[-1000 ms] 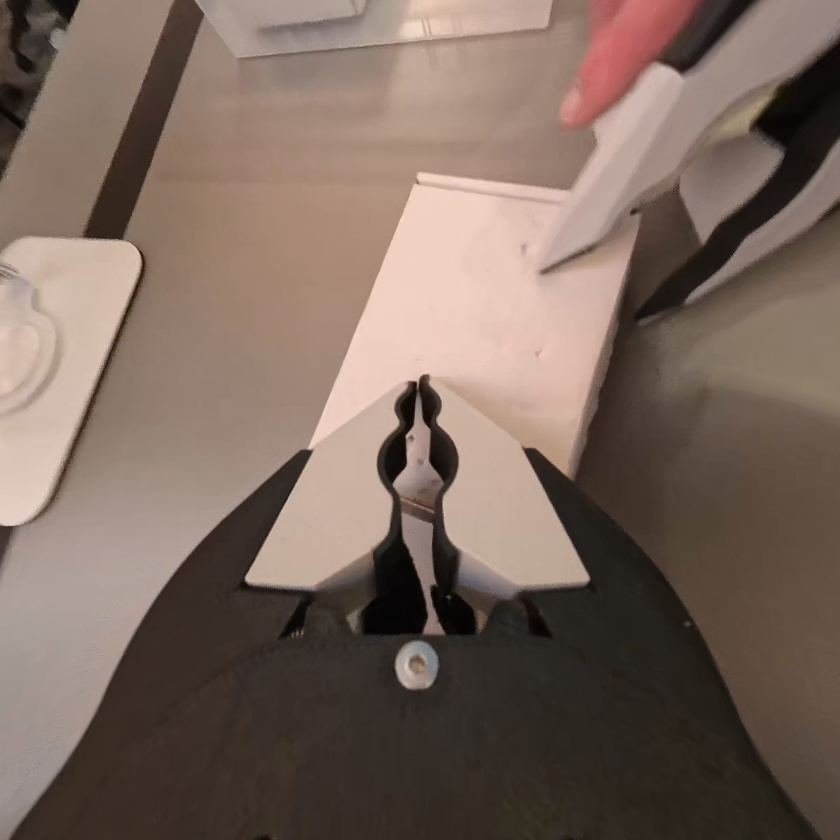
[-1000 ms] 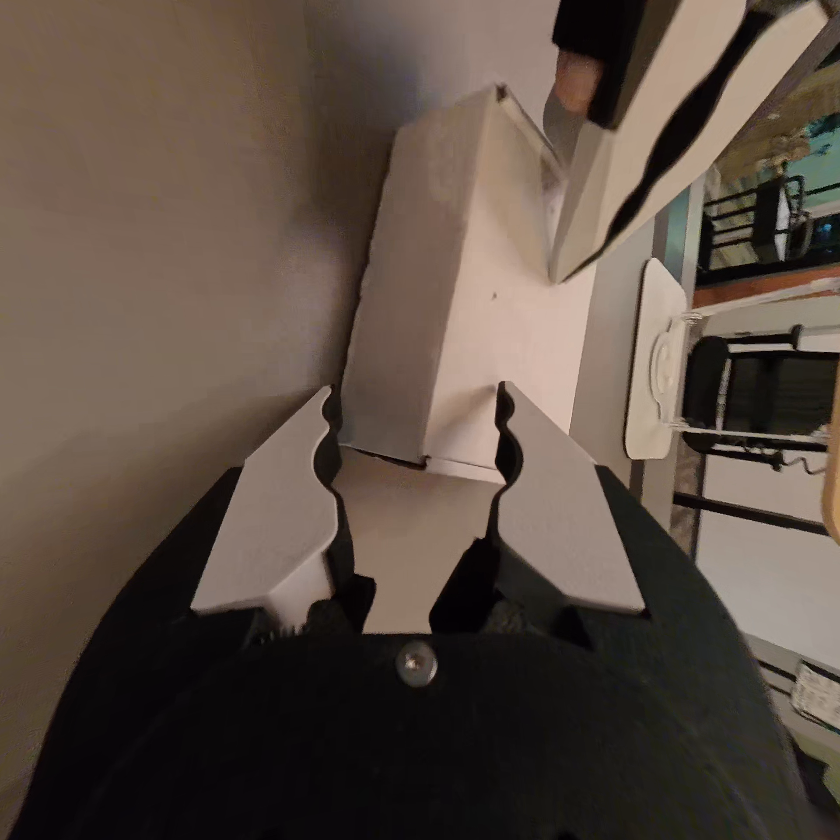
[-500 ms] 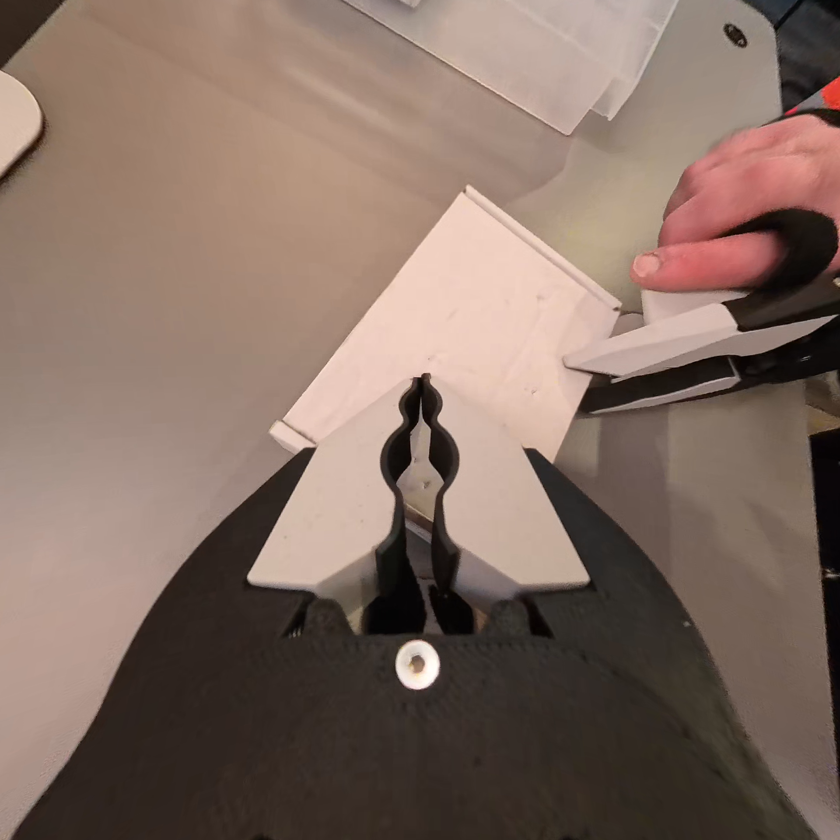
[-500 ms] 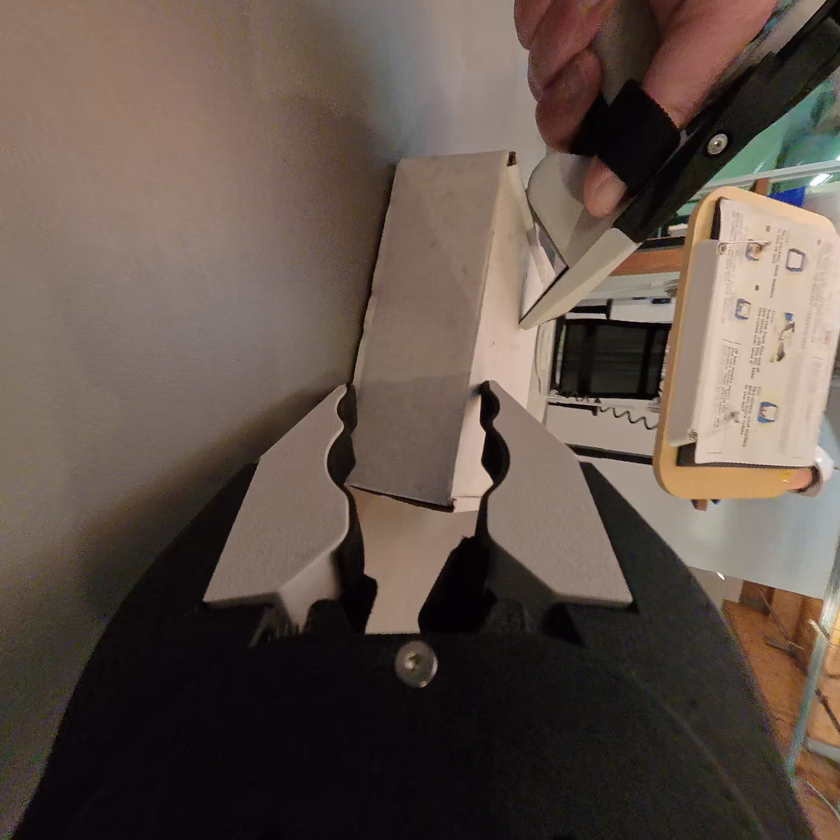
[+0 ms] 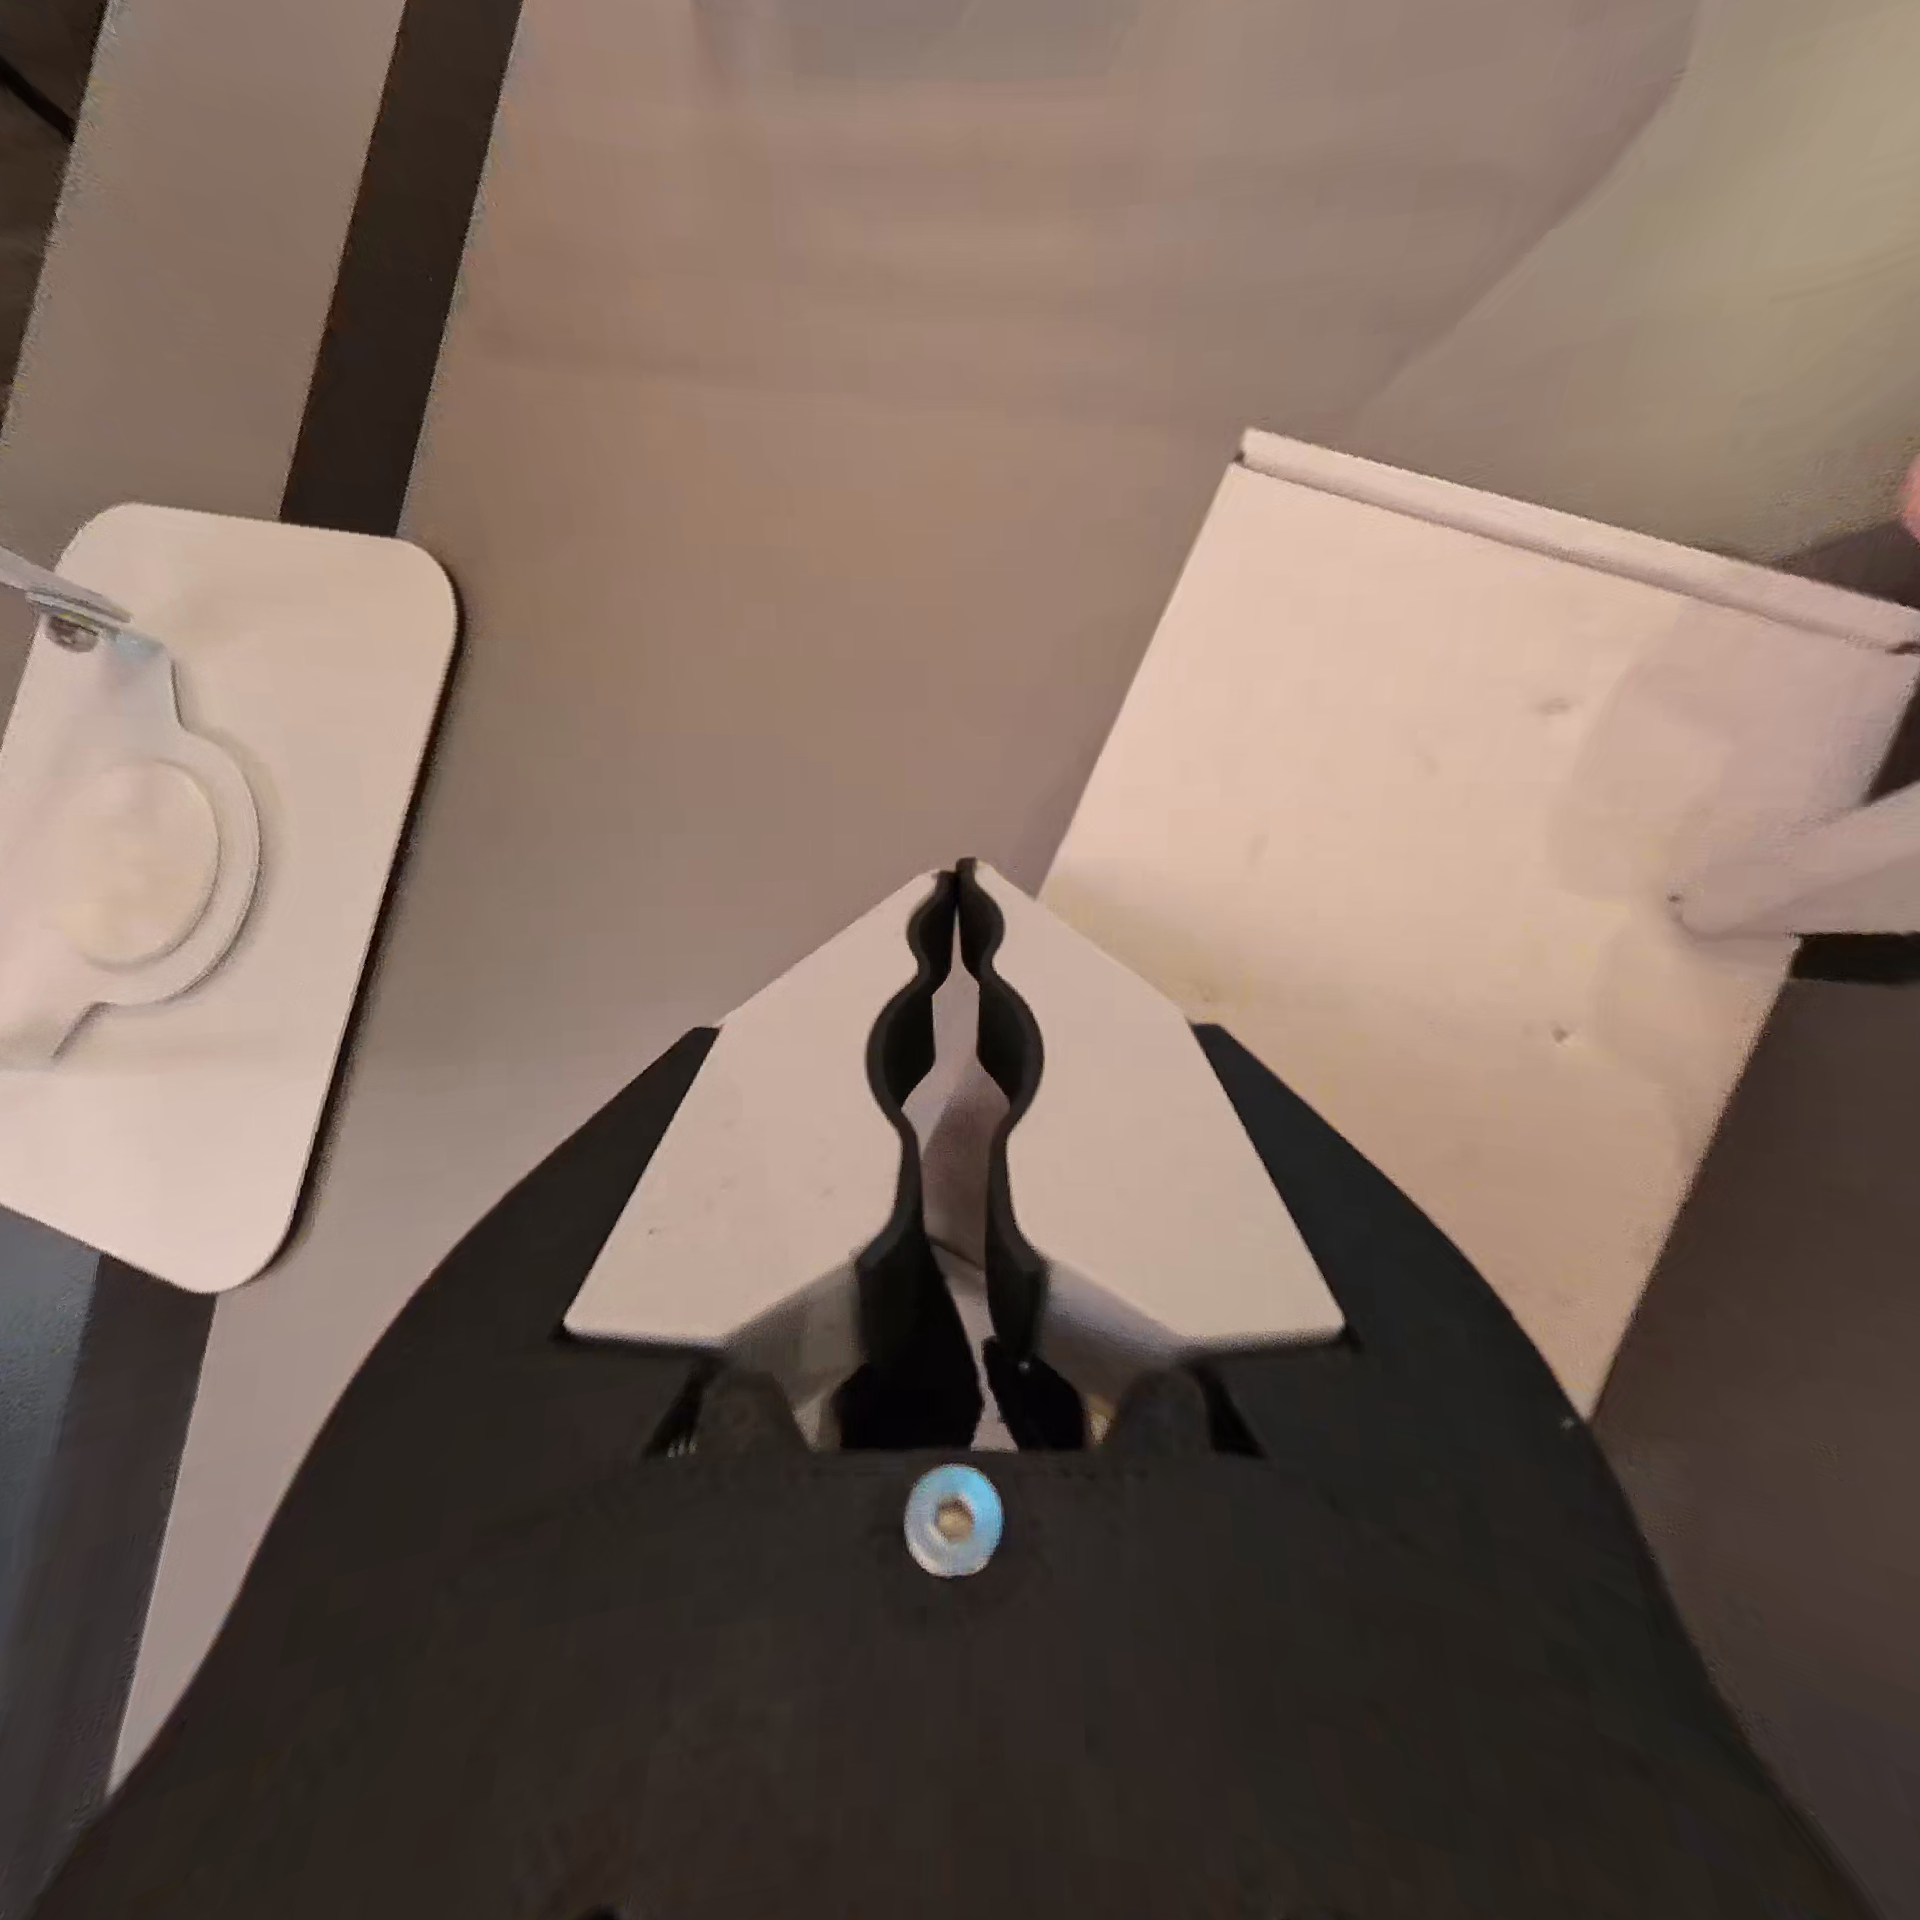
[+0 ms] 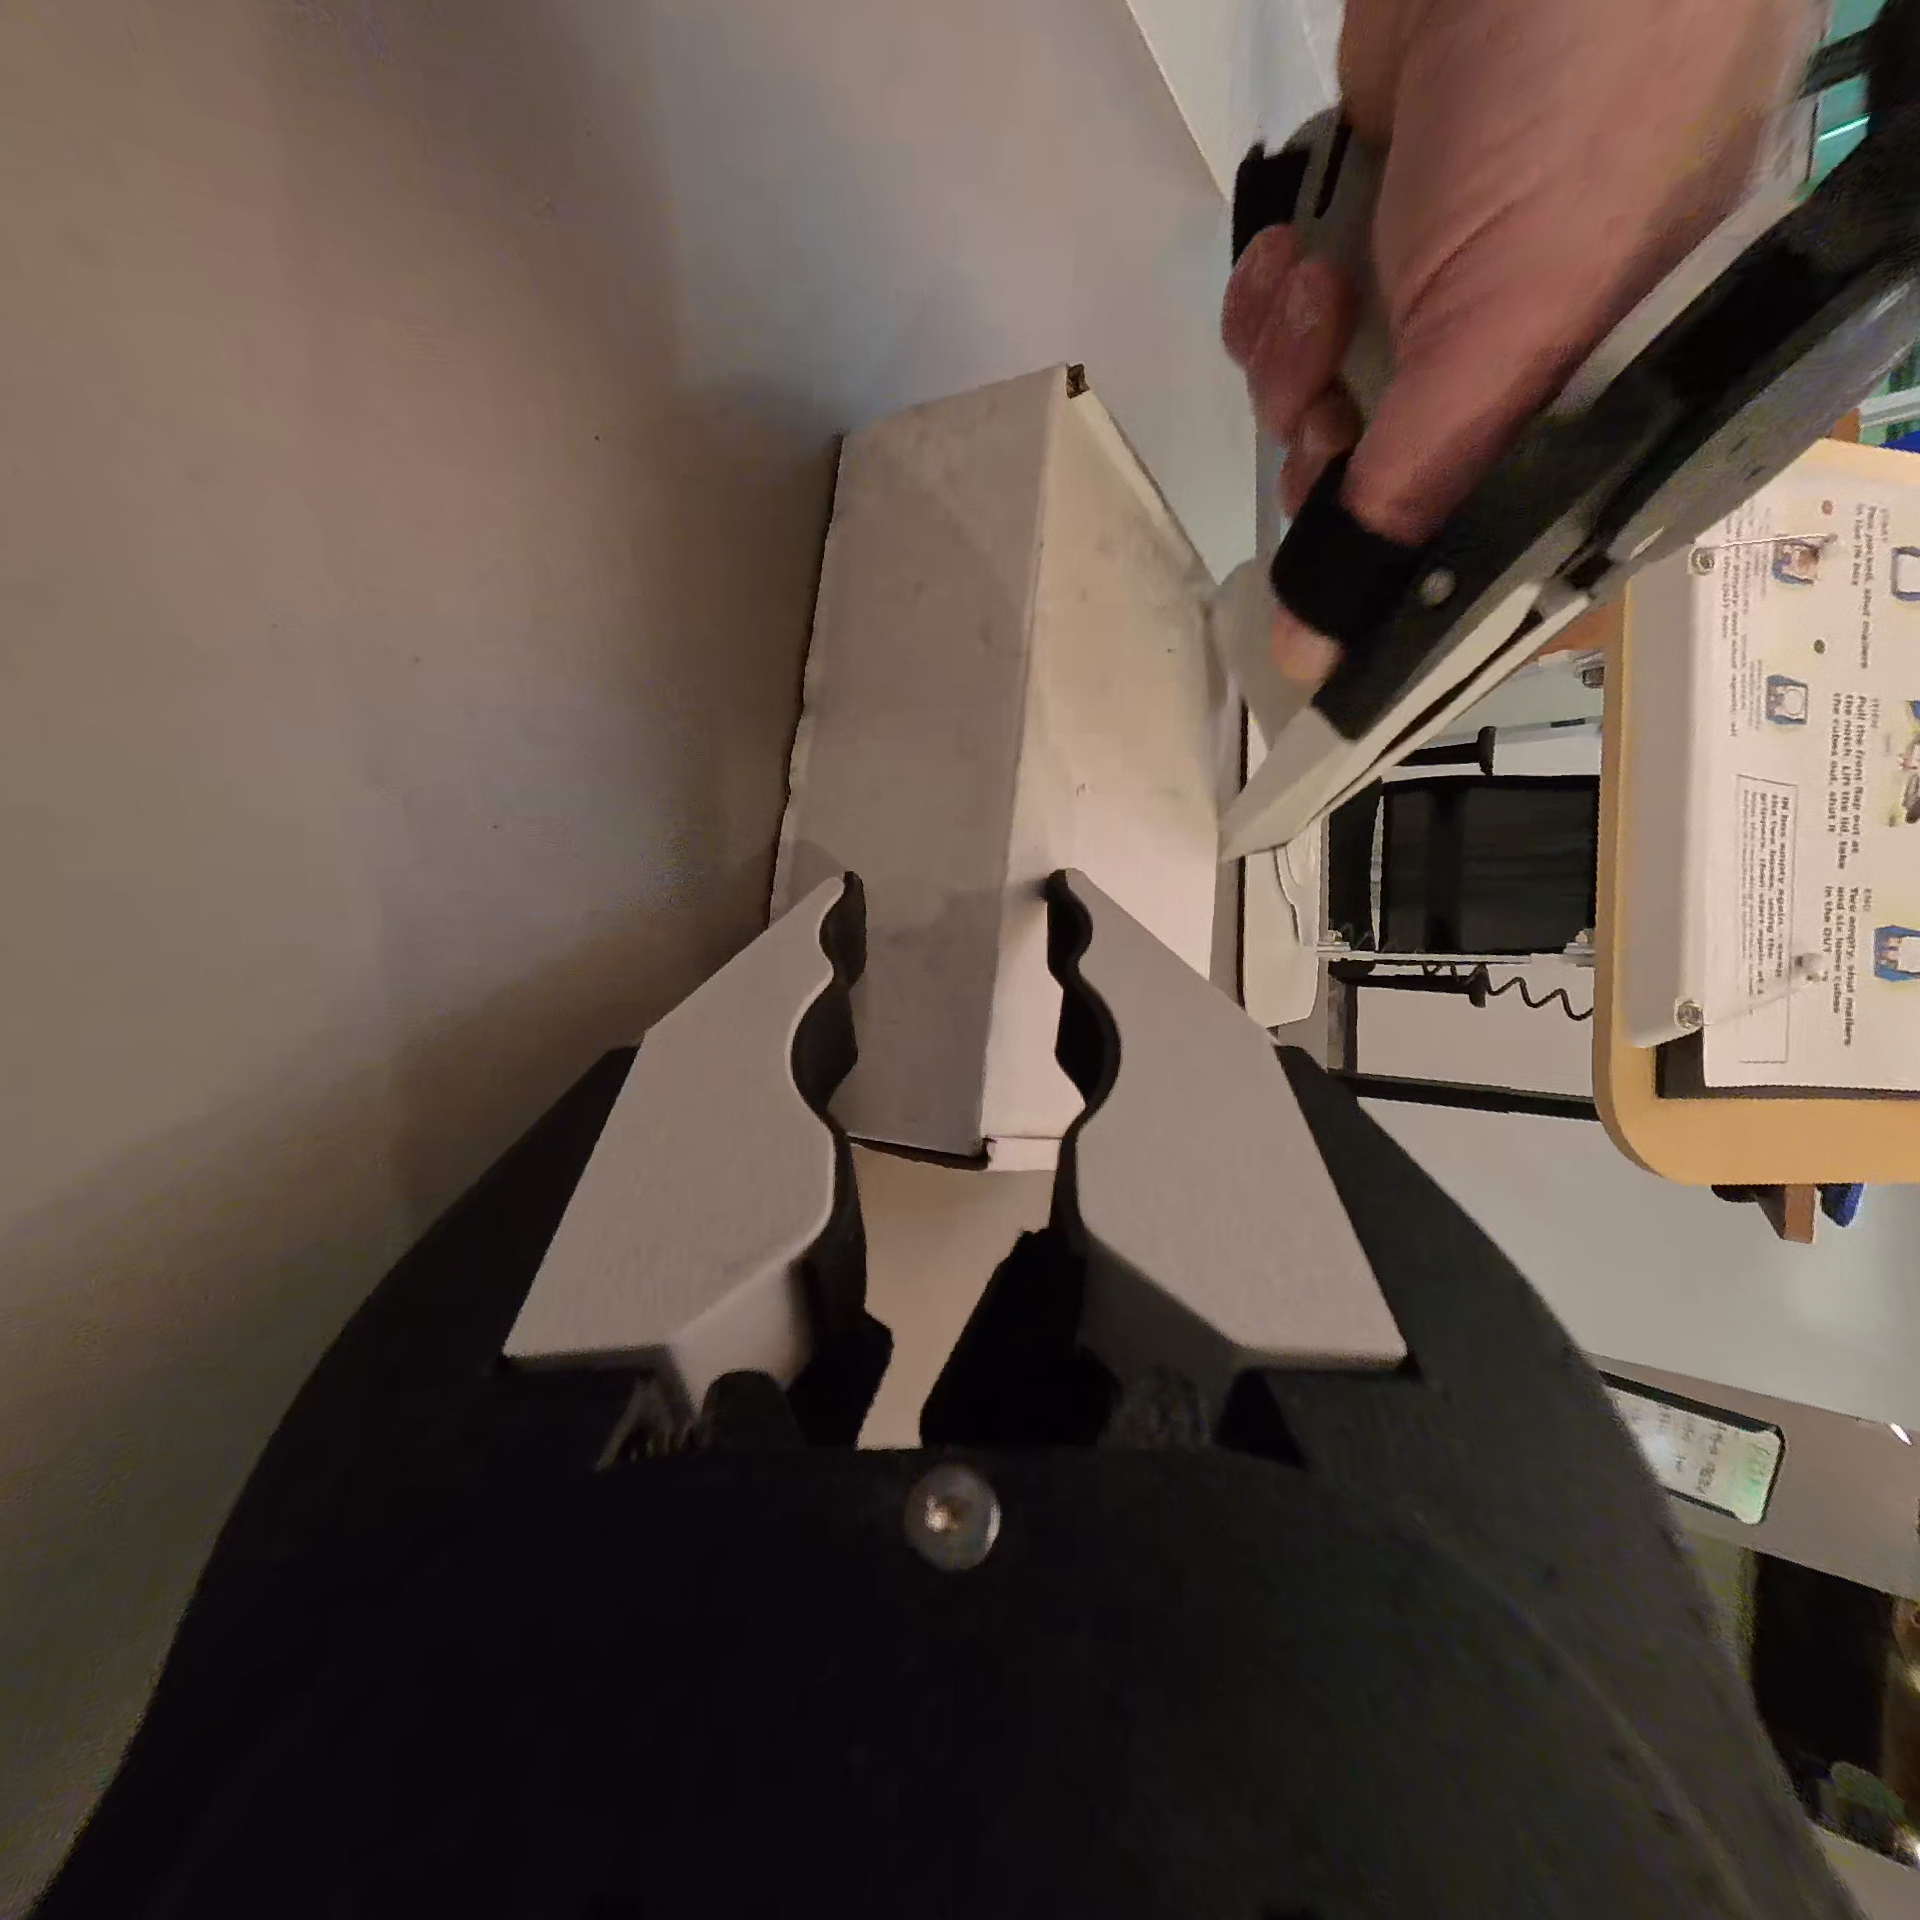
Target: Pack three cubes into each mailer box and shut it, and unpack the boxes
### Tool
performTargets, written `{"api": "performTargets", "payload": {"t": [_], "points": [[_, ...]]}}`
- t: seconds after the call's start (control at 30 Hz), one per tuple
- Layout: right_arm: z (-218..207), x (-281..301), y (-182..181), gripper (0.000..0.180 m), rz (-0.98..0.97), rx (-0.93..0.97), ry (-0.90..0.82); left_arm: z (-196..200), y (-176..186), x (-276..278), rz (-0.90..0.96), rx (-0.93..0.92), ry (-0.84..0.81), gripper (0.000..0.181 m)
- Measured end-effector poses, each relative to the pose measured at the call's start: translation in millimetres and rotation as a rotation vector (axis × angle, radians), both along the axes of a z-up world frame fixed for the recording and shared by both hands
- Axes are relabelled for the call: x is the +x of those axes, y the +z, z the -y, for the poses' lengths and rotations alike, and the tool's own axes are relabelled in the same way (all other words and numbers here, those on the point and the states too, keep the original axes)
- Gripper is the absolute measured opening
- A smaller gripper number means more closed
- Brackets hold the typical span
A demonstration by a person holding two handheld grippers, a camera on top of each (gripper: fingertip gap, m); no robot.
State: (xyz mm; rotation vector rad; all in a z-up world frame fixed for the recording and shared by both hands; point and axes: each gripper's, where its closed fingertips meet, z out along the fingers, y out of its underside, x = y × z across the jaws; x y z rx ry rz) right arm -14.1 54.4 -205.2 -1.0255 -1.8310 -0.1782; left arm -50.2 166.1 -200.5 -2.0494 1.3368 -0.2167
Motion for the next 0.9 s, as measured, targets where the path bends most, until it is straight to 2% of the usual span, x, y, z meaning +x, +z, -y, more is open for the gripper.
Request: {"api": "performTargets", "payload": {"t": [0.03, 0.13, 0.27, 0.43, 0.57, 0.7, 0.9], "points": [[0.7, 0.1, 0.3, 0.034, -0.01, 0.004, 0.0, -1.5, -1.3, 0.6, 0.008, -0.007, 0.007, 0.0], [0.1, 1.7, -0.2, 0.039, -0.028, 0.046, -0.018, -2.5, -1.4, 0.5, 0.019, 0.013, 0.02, 0.0], [1.5, -0.2, -0.6, 0.041, -0.03, 0.099, -0.028, -5.7, -0.1, -0.7, -0.067, 0.14, 0.029, 0.0], [1.4, -2.0, 3.4, 0.047, -0.029, 0.147, -0.03, -13.5, -3.8, -0.7, -0.147, 0.156, 0.044, 0.0], [2.3, -0.6, 2.6, 0.067, 0.006, 0.153, -0.057, -20.0, -9.5, -1.5, -0.179, 0.089, 0.056, 0.0], [1.1, -0.8, 1.3, 0.077, 0.027, 0.198, -0.114, -23.4, -11.8, -1.6, -0.188, 0.073, 0.073, 0.0], [-2.4, -8.0, -2.9, 0.068, 0.047, 0.227, -0.121, -31.3, -15.7, -2.4, -0.197, 0.037, 0.097, 0.0]]}}
